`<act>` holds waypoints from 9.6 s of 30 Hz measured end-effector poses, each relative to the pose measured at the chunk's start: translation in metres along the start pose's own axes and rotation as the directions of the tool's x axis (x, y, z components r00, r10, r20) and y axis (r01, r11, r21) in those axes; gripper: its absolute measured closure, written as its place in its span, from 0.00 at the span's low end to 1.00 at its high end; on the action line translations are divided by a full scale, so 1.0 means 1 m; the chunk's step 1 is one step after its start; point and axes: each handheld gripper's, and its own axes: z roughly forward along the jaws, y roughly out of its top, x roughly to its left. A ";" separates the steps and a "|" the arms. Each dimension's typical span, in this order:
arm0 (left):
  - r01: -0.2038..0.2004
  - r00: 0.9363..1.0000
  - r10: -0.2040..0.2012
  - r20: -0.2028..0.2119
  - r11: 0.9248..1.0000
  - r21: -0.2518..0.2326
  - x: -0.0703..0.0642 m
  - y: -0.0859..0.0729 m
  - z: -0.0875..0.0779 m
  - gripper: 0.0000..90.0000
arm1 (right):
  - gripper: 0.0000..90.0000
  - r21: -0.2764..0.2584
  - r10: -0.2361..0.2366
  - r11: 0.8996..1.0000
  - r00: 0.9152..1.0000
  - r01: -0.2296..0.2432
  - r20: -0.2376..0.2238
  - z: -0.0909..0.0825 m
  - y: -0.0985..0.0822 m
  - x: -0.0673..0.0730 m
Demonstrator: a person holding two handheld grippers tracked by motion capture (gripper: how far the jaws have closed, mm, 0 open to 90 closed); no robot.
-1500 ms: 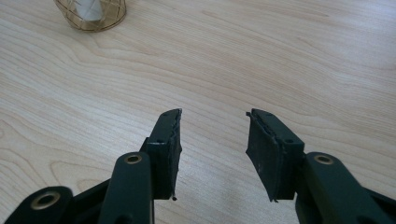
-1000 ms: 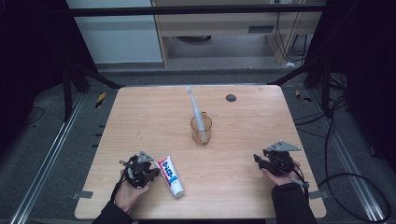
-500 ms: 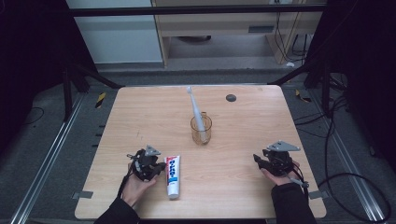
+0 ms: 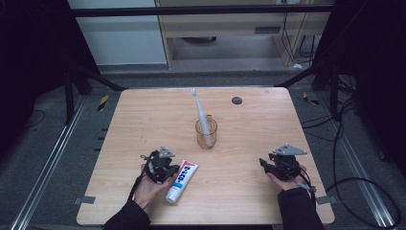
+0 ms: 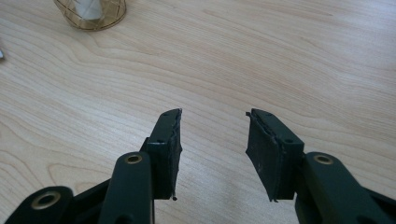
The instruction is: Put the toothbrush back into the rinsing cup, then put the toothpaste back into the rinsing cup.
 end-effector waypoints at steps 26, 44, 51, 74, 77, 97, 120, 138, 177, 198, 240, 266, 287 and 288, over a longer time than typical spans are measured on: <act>-0.108 0.994 0.107 -0.016 0.990 -0.095 -0.012 0.007 -0.023 0.68 | 0.60 -0.006 0.010 1.000 1.000 -0.010 -0.002 -0.003 0.000 -0.002; -0.104 0.994 0.102 -0.026 0.991 -0.081 -0.009 0.013 -0.054 0.45 | 0.59 -0.011 0.013 1.000 1.000 -0.013 0.009 -0.004 0.000 -0.007; -0.141 0.990 0.142 0.020 0.990 -0.019 -0.021 0.016 -0.045 0.36 | 0.59 -0.012 0.009 1.000 1.000 -0.009 0.014 -0.004 0.000 -0.007; -0.195 0.980 0.192 0.044 0.978 0.076 -0.040 0.020 -0.014 0.31 | 0.55 -0.018 0.012 1.000 1.000 -0.012 -0.004 -0.003 0.002 -0.008; -0.197 0.980 0.194 0.041 0.976 0.090 -0.040 0.020 -0.011 0.31 | 0.54 -0.023 0.012 1.000 1.000 -0.012 -0.008 -0.004 0.001 -0.008; -0.206 0.978 0.201 0.050 0.968 0.140 -0.040 0.020 0.006 0.32 | 0.52 -0.022 0.001 1.000 1.000 -0.001 -0.007 -0.002 0.003 -0.007; -0.233 0.972 0.219 0.090 0.952 0.199 -0.042 0.024 0.026 0.41 | 0.52 -0.014 0.002 1.000 1.000 -0.002 -0.014 0.000 0.003 -0.006; -0.235 0.972 0.220 0.086 0.937 0.259 -0.045 0.031 0.026 0.46 | 0.52 -0.012 0.009 1.000 1.000 -0.009 -0.011 0.001 0.003 -0.007; -0.124 0.992 0.125 0.002 0.988 -0.096 -0.023 0.056 -0.050 0.77 | 0.53 -0.036 0.024 0.999 1.000 -0.023 0.015 -0.004 0.002 -0.013; -0.085 0.996 0.081 -0.025 0.926 -0.369 -0.027 0.112 -0.063 0.77 | 0.49 -0.046 0.012 0.999 1.000 -0.011 0.027 -0.001 0.000 -0.013; -0.007 1.000 0.001 -0.011 0.813 -0.582 -0.025 0.187 0.008 0.77 | 0.37 -0.077 -0.004 0.997 0.999 0.008 0.052 0.008 -0.005 -0.017; -0.023 0.999 0.006 -0.033 0.834 -0.551 -0.020 0.171 0.044 0.76 | 0.37 -0.068 -0.019 0.997 0.999 0.023 0.051 0.010 -0.006 -0.017; -0.041 0.999 0.024 -0.038 0.846 -0.532 -0.020 0.152 0.049 0.76 | 0.37 -0.068 -0.022 0.997 0.998 0.025 0.054 0.009 -0.006 -0.017; -0.037 0.999 0.023 -0.033 0.843 -0.537 -0.019 0.150 0.050 0.76 | 0.37 -0.067 -0.023 0.997 0.998 0.026 0.055 0.009 -0.006 -0.017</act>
